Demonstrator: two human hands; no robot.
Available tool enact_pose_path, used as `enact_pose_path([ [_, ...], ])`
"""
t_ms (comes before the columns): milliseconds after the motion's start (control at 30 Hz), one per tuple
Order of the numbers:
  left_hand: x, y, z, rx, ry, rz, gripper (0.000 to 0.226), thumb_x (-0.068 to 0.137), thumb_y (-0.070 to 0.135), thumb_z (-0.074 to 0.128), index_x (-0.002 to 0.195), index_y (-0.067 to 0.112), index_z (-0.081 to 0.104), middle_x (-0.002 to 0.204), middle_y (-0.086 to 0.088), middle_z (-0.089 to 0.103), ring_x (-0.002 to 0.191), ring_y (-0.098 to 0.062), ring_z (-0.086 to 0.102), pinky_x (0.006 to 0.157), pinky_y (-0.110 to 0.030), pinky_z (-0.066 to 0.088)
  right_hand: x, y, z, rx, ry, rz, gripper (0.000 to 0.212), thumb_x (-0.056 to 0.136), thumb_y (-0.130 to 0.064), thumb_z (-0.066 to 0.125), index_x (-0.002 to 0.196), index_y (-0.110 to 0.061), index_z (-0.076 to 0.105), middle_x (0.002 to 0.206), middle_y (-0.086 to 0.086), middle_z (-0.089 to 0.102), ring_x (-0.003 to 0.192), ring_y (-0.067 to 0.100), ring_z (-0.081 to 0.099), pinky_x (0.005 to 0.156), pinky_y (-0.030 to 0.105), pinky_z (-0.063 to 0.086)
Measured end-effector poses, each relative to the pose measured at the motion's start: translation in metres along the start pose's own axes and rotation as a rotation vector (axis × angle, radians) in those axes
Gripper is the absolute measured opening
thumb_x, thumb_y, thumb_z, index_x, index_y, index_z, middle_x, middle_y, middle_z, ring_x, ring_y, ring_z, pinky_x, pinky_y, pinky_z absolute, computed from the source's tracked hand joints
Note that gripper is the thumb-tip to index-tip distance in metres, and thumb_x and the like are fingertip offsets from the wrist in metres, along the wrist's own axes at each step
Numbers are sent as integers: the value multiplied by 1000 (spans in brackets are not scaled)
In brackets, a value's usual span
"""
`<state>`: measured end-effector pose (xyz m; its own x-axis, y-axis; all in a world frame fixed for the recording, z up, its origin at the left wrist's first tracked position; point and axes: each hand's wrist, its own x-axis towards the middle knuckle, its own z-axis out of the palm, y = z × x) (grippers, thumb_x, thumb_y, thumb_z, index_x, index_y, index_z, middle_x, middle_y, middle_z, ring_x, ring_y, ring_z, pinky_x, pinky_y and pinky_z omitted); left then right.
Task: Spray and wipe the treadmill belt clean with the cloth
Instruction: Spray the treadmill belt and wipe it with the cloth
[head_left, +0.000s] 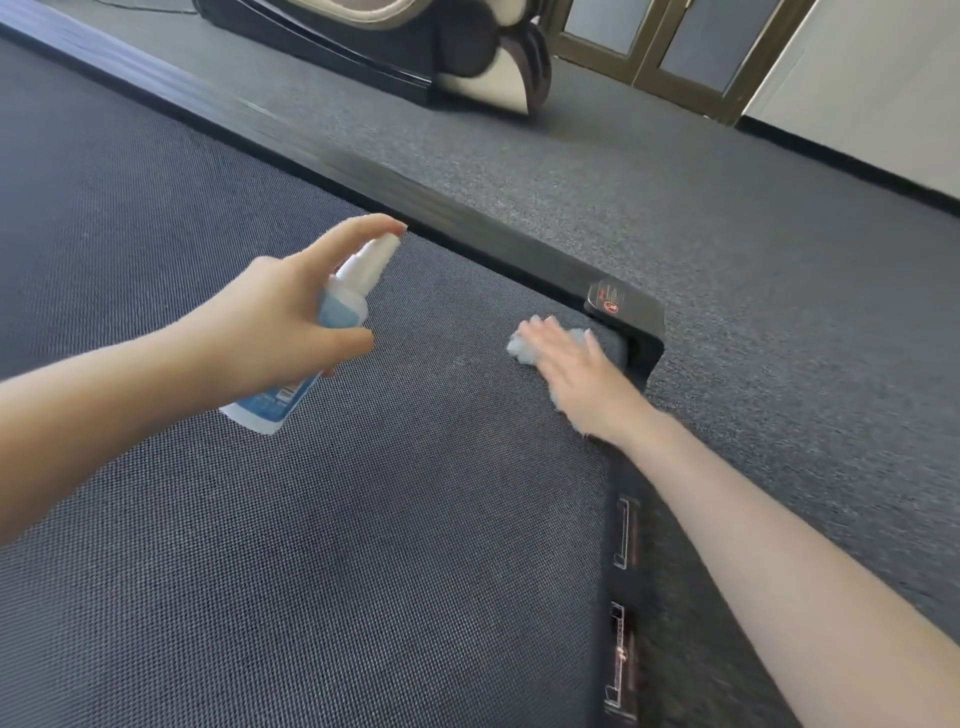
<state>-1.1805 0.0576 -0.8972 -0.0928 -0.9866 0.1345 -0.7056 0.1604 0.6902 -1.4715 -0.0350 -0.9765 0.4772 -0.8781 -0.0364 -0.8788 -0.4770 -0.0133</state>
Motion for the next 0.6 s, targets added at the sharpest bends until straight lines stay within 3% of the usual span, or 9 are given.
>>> enact_pose_path([
  [167, -1, -4, -1, -12, -15, -4, 77, 78, 14, 66, 127, 63, 32, 75, -11, 68, 59, -24, 67, 62, -45, 59, 36, 28, -4, 147, 49, 181, 47, 103, -9, 22, 149, -13, 18, 158, 3, 12, 146, 16, 3, 117, 36, 0],
  [333, -9, -3, -2, -14, -28, -4, 77, 80, 14, 66, 127, 64, 31, 77, -13, 68, 59, -26, 67, 62, -47, 59, 67, 16, -2, -29, -29, 300, 58, 97, -8, 40, 149, -9, 14, 158, 10, 10, 145, 30, 6, 112, 54, 14],
  [400, -14, -2, -4, 10, -46, 0, 78, 79, 16, 65, 126, 66, 29, 77, -13, 68, 59, -26, 66, 63, -46, 58, 72, 1, -7, 33, -41, 335, 50, 101, -13, 32, 148, -10, 19, 157, 10, 15, 144, 30, 9, 110, 54, 15],
  [500, -17, -4, -10, 35, -63, 1, 78, 78, 19, 65, 129, 64, 28, 76, -11, 69, 54, -17, 62, 59, -29, 55, 59, -34, -12, 88, -14, 230, 46, 101, -11, 25, 147, -10, 24, 156, 9, 19, 143, 24, 14, 112, 48, 14],
  [533, -18, -4, -12, 32, -56, 2, 78, 79, 17, 66, 131, 62, 29, 74, -10, 69, 53, -13, 61, 53, -21, 51, 50, -53, -14, 87, -5, 134, 46, 100, -8, 28, 145, -10, 27, 155, 9, 22, 141, 21, 17, 111, 46, 16],
  [600, -19, -5, -15, 34, -43, 9, 80, 80, 13, 67, 133, 60, 29, 73, -8, 69, 53, -10, 62, 53, -18, 50, 20, -99, -14, 109, 121, -183, 43, 94, -3, 32, 135, -8, 44, 140, 11, 41, 125, 19, 30, 101, 48, 29],
])
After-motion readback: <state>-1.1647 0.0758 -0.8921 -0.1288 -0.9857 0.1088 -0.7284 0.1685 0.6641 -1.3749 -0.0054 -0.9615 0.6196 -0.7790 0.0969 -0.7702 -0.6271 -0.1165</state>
